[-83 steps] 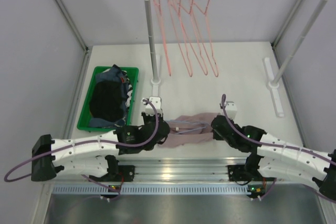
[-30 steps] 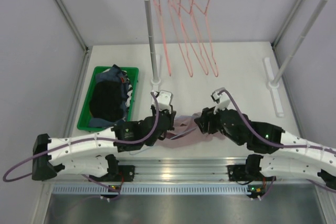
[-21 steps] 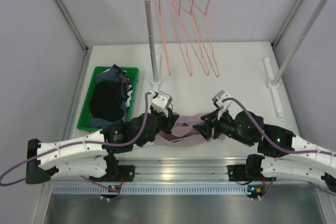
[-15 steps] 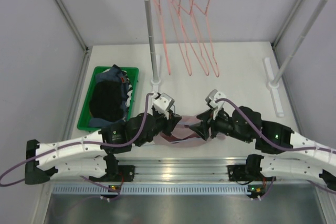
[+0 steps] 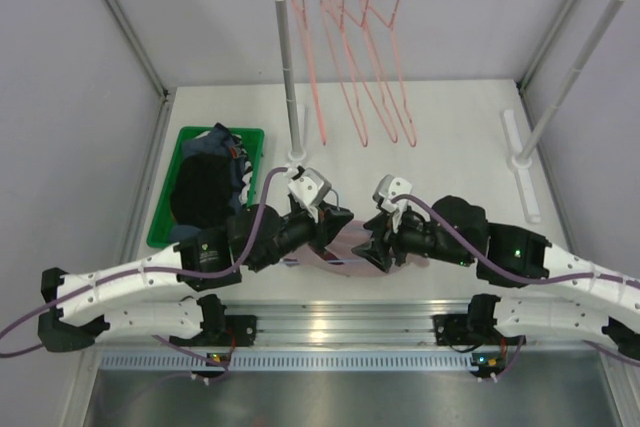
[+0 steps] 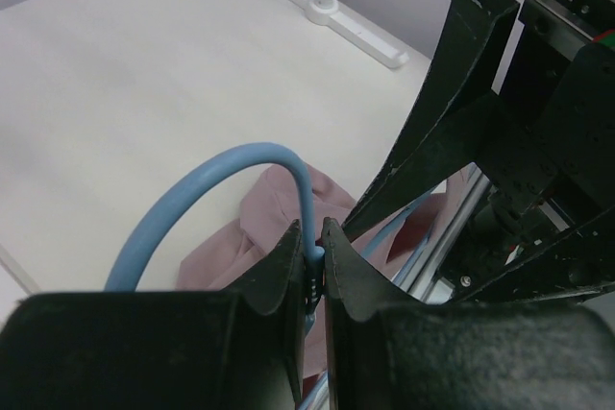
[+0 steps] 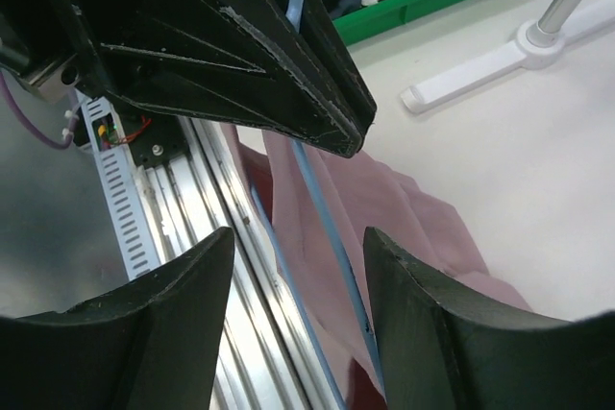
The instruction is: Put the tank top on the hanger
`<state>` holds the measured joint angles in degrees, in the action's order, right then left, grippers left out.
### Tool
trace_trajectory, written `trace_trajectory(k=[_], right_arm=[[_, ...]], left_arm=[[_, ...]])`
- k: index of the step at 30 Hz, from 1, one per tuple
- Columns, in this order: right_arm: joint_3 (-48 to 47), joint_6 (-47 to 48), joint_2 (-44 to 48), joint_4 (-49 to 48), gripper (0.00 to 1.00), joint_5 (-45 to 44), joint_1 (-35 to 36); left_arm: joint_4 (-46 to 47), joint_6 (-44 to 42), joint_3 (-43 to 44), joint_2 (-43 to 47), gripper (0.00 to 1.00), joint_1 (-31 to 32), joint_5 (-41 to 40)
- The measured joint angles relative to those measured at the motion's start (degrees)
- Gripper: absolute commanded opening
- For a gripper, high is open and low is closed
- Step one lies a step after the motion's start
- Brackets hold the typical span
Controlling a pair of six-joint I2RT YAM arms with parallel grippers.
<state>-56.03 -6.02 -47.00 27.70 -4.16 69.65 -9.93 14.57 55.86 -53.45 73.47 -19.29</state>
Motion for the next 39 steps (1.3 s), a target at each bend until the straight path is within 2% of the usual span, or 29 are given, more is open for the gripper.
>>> trace_trajectory(k=[11, 14, 15, 17, 22, 27, 28, 30, 31, 34, 37, 39], right_arm=[[0.2, 0.0, -1.0, -1.3, 0.48, 5.1, -0.3], [1.0, -0.3, -1.4, -2.8, 0.41, 5.7, -0.5], [1.4, -0.5, -1.4, -3.1, 0.34, 5.8, -0.5], [2.2, -0.9, -1.4, -3.8, 0.28, 6.1, -0.6], [3.4, -1.9, -1.4, -5.1, 0.01, 6.2, -0.8], [5.4, -3.7, -1.2, -7.8, 0.0, 6.0, -0.8], [5.8, -4.0, -1.0, -8.4, 0.0, 5.8, -0.8], [6.7, -4.8, -0.3, -9.1, 0.0, 5.4, -0.8], [7.0, -5.1, 0.0, -9.3, 0.0, 5.2, -0.8], [7.9, -6.0, 1.0, -9.1, 0.0, 4.6, -0.8], [8.4, -6.6, 1.8, -8.1, 0.0, 3.0, -0.8], [8.4, -7.1, 2.3, -7.4, 0.0, 1.9, -0.8]], left_arm=[[-0.1, -1.2, 0.0, 0.0, 0.0, 0.2, 2.0], [-0.2, -1.3, 0.0, 0.0, 0.0, 0.2, 2.1], [-0.4, -1.3, 0.0, 0.0, 0.0, 0.2, 2.2], [-0.5, -1.4, 0.0, 0.0, 0.0, 0.2, 2.4], [-0.4, -1.5, 0.0, 0.1, 0.0, 0.4, 2.8], [-1.0, -1.7, 0.0, 0.0, 0.0, 0.4, 2.3], [-1.0, -1.8, 0.0, 0.0, 0.09, 0.4, 2.1], [-0.9, -1.6, 0.0, -0.3, 0.2, 0.4, 1.8], [-0.8, -1.6, 0.0, -0.6, 0.32, 0.4, 1.7], [-0.1, -1.2, 0.1, -1.0, 0.47, 0.4, 0.5], [0.6, -1.0, 0.2, -1.0, 0.53, 0.4, -0.1], [0.9, -1.0, 0.2, -1.0, 0.54, 0.4, -0.1]])
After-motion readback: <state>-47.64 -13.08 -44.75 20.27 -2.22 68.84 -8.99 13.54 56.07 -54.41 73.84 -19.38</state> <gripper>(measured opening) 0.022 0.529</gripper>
